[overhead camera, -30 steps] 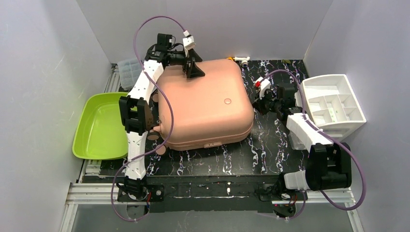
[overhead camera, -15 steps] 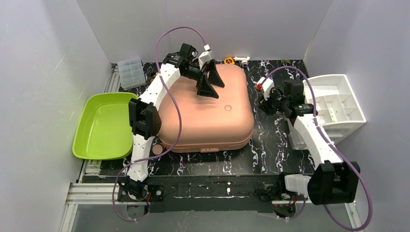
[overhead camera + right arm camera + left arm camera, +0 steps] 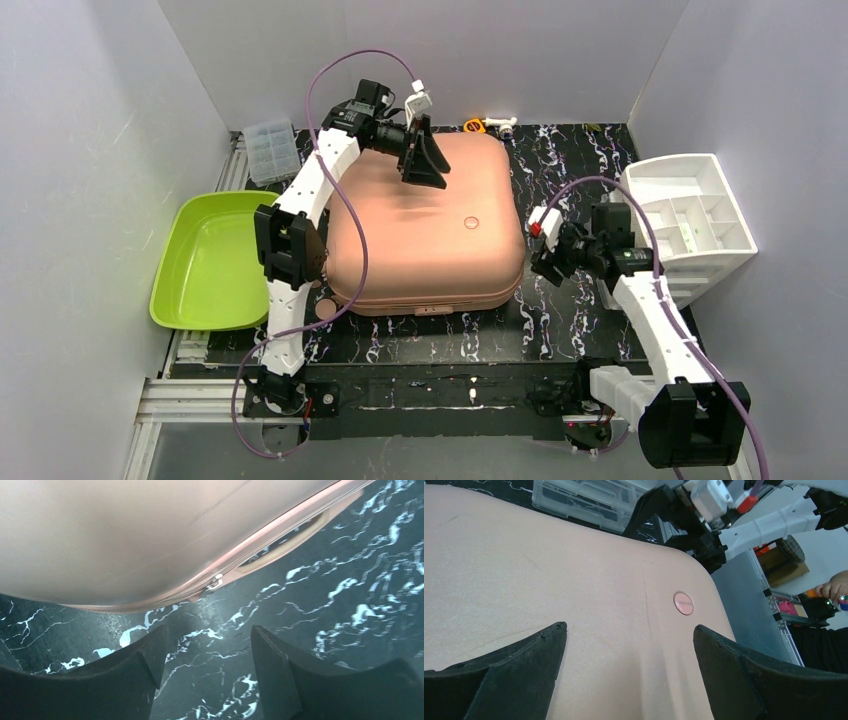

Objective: Open, take out, and arrange the luggage
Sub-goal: Grab the zipper of the luggage.

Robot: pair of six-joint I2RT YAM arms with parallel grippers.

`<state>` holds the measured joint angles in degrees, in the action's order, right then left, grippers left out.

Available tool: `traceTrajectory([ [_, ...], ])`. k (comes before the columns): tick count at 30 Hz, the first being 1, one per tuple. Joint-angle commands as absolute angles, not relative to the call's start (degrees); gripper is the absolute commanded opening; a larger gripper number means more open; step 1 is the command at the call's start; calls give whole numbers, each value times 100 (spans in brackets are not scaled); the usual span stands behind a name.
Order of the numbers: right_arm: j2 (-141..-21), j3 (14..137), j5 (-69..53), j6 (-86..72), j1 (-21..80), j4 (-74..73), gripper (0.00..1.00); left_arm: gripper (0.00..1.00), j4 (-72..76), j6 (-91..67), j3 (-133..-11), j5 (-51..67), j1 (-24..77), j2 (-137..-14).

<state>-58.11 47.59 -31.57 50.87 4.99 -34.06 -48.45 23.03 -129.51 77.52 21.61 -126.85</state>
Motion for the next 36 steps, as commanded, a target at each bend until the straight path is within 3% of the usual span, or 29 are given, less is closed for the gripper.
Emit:
traceTrajectory([
  [1, -5798, 4110, -3512, 4855, 492, -2085, 71, 98, -4464, 1131, -12750, 7095, 1972, -12639],
  [17, -6275, 3209, -3855, 4600, 492, 161, 71, 98, -3539, 251, -13162, 7235, 1877, -12974],
  [25, -6453, 2983, -4456, 4955, 490, 395, 62, 98, -3345, 158, -13104, 7223, 1857, -13054],
  [30, -6566, 2927, -4551, 5173, 491, 432, 42, 98, -3340, 220, -13210, 7074, 1852, -13277],
  [33, -6626, 2936, -4403, 5153, 495, 463, 24, 98, -3315, 304, -13326, 6951, 1834, -13400],
  [35, -6672, 2960, -3965, 4919, 494, 688, 1, 98, -3083, 213, -13339, 6899, 1842, -13475],
  [36, -6745, 3045, -3719, 4668, 493, 814, 1, 98, -3076, 202, -13310, 6904, 1840, -13516],
])
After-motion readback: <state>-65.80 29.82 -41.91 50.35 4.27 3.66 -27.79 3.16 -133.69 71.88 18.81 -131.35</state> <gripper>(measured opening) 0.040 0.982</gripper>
